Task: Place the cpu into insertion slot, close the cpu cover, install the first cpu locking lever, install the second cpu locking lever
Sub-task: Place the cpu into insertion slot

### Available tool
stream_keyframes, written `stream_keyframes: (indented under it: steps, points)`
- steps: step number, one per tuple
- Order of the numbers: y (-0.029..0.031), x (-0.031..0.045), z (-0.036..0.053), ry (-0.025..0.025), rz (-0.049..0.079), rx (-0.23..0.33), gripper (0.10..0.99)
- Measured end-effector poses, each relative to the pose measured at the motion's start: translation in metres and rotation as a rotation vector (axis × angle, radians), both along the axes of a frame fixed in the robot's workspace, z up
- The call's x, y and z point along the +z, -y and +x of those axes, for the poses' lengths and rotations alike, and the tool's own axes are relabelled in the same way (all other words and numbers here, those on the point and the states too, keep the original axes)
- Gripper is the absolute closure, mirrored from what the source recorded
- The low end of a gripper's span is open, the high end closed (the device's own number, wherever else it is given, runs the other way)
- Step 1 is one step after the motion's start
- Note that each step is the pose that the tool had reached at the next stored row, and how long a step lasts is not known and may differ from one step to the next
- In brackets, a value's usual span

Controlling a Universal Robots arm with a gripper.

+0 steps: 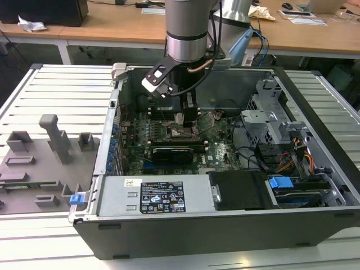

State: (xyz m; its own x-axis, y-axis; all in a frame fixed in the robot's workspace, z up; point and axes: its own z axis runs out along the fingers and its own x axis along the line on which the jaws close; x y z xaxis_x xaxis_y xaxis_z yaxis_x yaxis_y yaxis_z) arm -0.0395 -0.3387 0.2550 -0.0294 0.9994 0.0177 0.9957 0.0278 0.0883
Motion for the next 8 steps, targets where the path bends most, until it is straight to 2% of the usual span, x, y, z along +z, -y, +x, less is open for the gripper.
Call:
stream_keyframes:
  steps: [2, 8]
  points:
    - [-0.0001, -0.0037, -0.0001, 0.0000, 0.000, 0.000, 0.549]
    - [-0.0001, -0.0084, -0.0018, -0.0001, 0.000, 0.000, 0.549]
